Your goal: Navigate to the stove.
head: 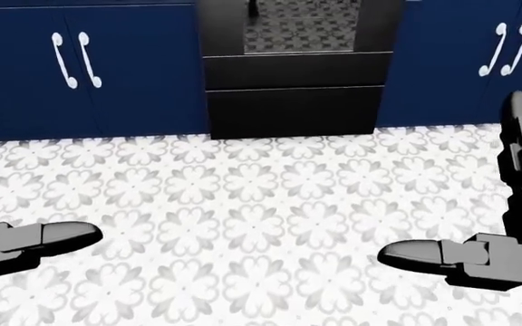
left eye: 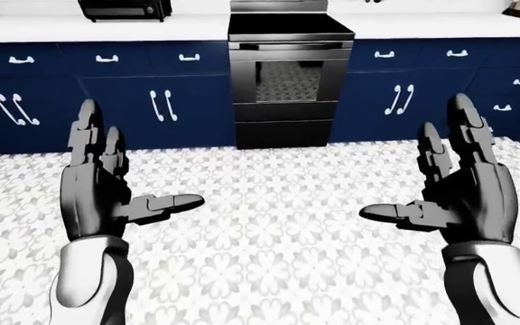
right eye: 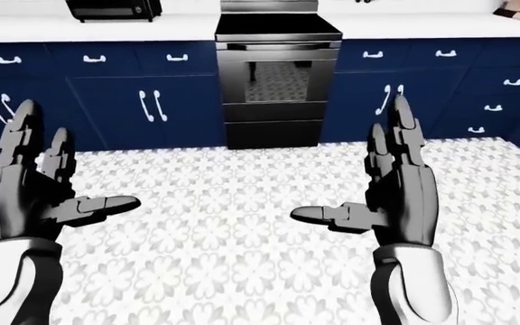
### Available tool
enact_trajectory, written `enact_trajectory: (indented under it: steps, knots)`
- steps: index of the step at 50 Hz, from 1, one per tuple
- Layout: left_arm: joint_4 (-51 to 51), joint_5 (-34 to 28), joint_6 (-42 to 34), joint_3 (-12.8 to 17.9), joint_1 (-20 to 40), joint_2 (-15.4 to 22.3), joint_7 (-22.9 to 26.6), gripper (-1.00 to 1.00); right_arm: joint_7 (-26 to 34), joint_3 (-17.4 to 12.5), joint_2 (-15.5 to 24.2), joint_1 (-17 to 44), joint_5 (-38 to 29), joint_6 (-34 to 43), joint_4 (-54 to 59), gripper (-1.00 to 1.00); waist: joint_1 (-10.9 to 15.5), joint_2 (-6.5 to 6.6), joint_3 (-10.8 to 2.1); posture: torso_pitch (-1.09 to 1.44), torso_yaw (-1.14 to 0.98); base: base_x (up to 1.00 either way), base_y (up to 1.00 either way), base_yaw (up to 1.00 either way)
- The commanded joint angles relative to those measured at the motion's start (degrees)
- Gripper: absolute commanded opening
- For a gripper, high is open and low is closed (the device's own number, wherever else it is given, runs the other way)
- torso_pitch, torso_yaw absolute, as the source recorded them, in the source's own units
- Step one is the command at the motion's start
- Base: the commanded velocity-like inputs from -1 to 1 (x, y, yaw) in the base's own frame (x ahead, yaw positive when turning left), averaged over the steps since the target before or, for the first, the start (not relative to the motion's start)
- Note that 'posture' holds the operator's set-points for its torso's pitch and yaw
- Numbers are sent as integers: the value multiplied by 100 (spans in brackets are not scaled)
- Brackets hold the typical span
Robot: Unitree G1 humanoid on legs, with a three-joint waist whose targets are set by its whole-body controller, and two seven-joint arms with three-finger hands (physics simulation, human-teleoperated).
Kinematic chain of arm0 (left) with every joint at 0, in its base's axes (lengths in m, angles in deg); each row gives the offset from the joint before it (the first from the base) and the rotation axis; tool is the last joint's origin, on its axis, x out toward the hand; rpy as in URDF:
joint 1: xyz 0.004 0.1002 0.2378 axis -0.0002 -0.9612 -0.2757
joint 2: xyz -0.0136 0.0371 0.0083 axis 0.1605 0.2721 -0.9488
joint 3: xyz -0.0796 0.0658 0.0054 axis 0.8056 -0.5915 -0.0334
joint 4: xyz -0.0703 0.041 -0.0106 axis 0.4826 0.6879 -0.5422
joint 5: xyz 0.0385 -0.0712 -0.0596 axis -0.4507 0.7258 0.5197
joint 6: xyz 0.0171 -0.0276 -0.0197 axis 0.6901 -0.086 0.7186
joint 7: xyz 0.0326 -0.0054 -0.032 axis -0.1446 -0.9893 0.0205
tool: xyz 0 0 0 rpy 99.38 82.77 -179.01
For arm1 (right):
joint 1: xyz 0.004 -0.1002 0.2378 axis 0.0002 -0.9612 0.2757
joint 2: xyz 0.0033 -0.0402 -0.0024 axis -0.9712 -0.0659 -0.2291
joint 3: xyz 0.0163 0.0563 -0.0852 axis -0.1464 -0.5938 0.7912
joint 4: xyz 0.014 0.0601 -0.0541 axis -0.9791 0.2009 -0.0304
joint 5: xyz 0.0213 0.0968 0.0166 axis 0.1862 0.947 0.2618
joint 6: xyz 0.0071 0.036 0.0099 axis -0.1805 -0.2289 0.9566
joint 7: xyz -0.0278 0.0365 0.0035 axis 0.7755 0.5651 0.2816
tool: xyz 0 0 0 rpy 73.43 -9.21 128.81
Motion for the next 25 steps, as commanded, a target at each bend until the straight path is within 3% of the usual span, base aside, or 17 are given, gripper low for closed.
enact_trajectory:
  steps: [1, 3, 5, 6, 7, 8, 10, 16, 18, 20, 21, 22, 23, 25]
  knots:
    - [-150, 22, 142, -30, 105, 21, 24, 100, 1, -33, 44, 77, -23, -185, -93, 100, 7, 24, -19, 0, 0, 48, -9, 0]
    - [-154, 22, 136, -29, 105, 19, 22, 100, 3, -25, 35, 67, -25, -194, -94, 100, 37, -131, -70, 0, 0, 49, -9, 0]
    - [-134, 13, 177, -38, 84, 11, 29, 100, 7, -30, 32, 54, -26, -202, -97, 100, 22, -438, -181, 0, 0, 49, -9, 0]
    - [-158, 18, 148, -31, 90, 13, 24, 100, 11, -35, 34, 54, -26, -203, -95, 100, -26, -410, -153, 0, 0, 49, -9, 0]
    - [-169, 21, 141, -25, 89, 14, 25, 100, 8, -46, 28, 55, -19, -199, -98, 100, -49, -417, 0, 0, 0, 49, -9, 0]
    - [-164, 14, 152, -30, 84, 13, 25, 100, 14, -41, 29, 47, -24, -215, -87, 100, -64, -457, 65, 0, 0, 49, -9, 0]
    - [-176, 17, 138, -30, 86, 12, 24, 100, 11, -49, 29, 53, -17, -200, -101, 100, -153, -398, -17, 0, 0, 49, -9, 0]
    - [-127, -8, 173, -57, 96, 9, 32, 100, 1, -82, 44, 95, 20, -148, -114, 100, -258, -141, 7, 0, 0, 49, -9, 0]
    - [-103, -9, 175, -41, 118, 18, 33, 100, -10, -99, 54, 111, 31, -151, -114, 100, -283, 5, -45, 0, 0, 49, -9, 0]
    - [-104, -33, 192, -83, 100, 9, 28, 100, -24, -93, 63, 121, 41, -130, -119, 100, -279, 285, -167, 0, 0, 49, -9, 0]
    - [-94, -33, 201, -82, 99, 7, 33, 100, -26, -89, 64, 120, 37, -138, -112, 100, -227, 210, -125, 0, 0, 49, -9, 0]
    - [-113, -13, 163, -55, 118, 10, 32, 100, -30, -100, 68, 129, 46, -131, -109, 100, -220, 224, 31, 0, 0, 49, -10, 0]
    - [-135, -8, 133, -52, 125, 14, 26, 100, -32, -105, 61, 125, 56, -151, -92, 100, -196, 270, 41, 0, 0, 49, -9, 0]
    - [-130, -7, 149, -48, 112, 13, 32, 100, -55, -110, 59, 127, 88, -106, -130, 100, -129, 229, -62, 0, 0, 49, -9, 0]
